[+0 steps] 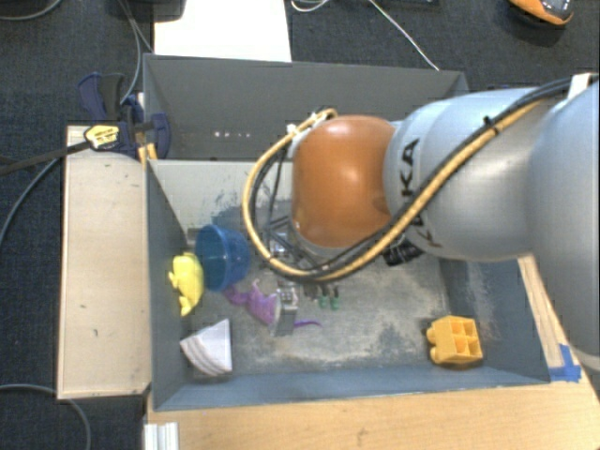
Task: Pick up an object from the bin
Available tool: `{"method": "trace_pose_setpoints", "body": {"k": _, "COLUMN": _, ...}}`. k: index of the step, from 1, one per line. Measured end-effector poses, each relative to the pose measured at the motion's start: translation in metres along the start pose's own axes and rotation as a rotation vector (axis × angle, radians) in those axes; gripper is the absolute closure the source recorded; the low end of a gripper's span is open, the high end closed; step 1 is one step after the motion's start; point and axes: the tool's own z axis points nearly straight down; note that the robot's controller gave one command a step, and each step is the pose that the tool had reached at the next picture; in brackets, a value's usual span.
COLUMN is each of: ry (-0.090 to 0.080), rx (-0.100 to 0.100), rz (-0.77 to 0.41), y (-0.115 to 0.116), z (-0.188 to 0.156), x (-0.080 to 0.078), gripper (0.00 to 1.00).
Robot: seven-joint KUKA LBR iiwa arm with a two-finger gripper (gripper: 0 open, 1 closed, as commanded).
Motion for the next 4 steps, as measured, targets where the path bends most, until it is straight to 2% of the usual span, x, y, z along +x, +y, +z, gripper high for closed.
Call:
{"method": "trace_pose_setpoints", "body": {"k": 1, "ry": -0.008, "rx": -0.001, "rz": 0.006, "y": -0.001, "z": -0.005, "x": -0.002, "gripper": 0.0}}
{"method": "trace_pose_setpoints", "body": {"k": 2, "ry": -0.008, "rx": -0.002, "rz": 0.112, "y": -0.004, "z": 0.037, "x": -0.004, "gripper": 0.0}}
{"method": "trace_pose_setpoints", "body": {"k": 3, "ry": -0.007, "rx": -0.001, "rz": 0.104, "y": -0.002, "z": 0.073, "x": -0.007, "gripper": 0.0}}
{"method": "trace_pose_setpoints", "body": {"k": 4, "ry": -0.01, "rx": -0.004, "rz": 0.308, "y": -0.01, "z": 0.034, "x": -0.01, "gripper": 0.0}}
